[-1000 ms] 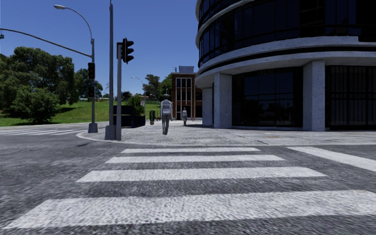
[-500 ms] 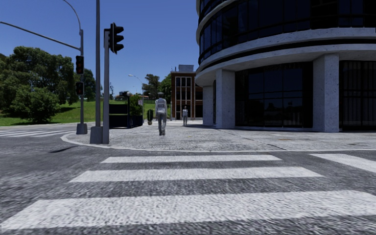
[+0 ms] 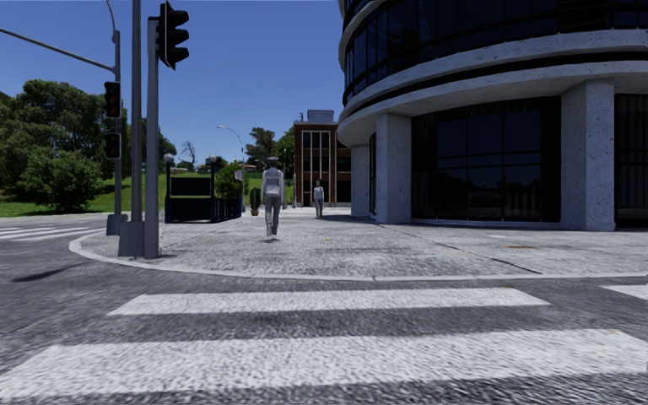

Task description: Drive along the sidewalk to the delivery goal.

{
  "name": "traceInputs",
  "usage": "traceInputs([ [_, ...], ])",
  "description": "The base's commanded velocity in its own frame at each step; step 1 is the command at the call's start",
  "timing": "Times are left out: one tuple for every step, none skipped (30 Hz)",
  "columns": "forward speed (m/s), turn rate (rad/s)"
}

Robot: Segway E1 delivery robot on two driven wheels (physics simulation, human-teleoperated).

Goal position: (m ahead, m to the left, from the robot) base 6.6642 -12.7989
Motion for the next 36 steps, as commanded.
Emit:
traceInputs([
  [2.0, 0.0],
  [2.0, 0.0],
  [2.0, 0.0],
  [2.0, 0.0],
  [2.0, 0.0],
  [2.0, 0.0],
  [2.0, 0.0],
  [2.0, 0.0],
  [2.0, 0.0],
  [2.0, 0.0],
  [2.0, -0.02],
  [2.0, -0.1],
  [2.0, -0.1],
  [2.0, -0.18],
  [2.0, -0.21],
  [2.0, -0.24],
  [1.97, -0.26],
  [1.97, -0.26],
  [1.87, -0.27],
  [1.77, -0.28],
  [1.67, -0.29],
  [1.58, -0.31],
  [1.58, -0.31],
  [1.5, -0.33],
  [1.46, -0.36],
  [1.42, -0.37],
  [1.41, -0.38],
  [1.41, -0.38],
  [1.41, -0.38],
  [1.41, -0.38],
  [1.41, -0.38],
  [1.41, -0.38],
  [1.41, -0.38],
  [1.41, -0.38],
  [1.41, -0.38],
  [1.41, -0.38],
])
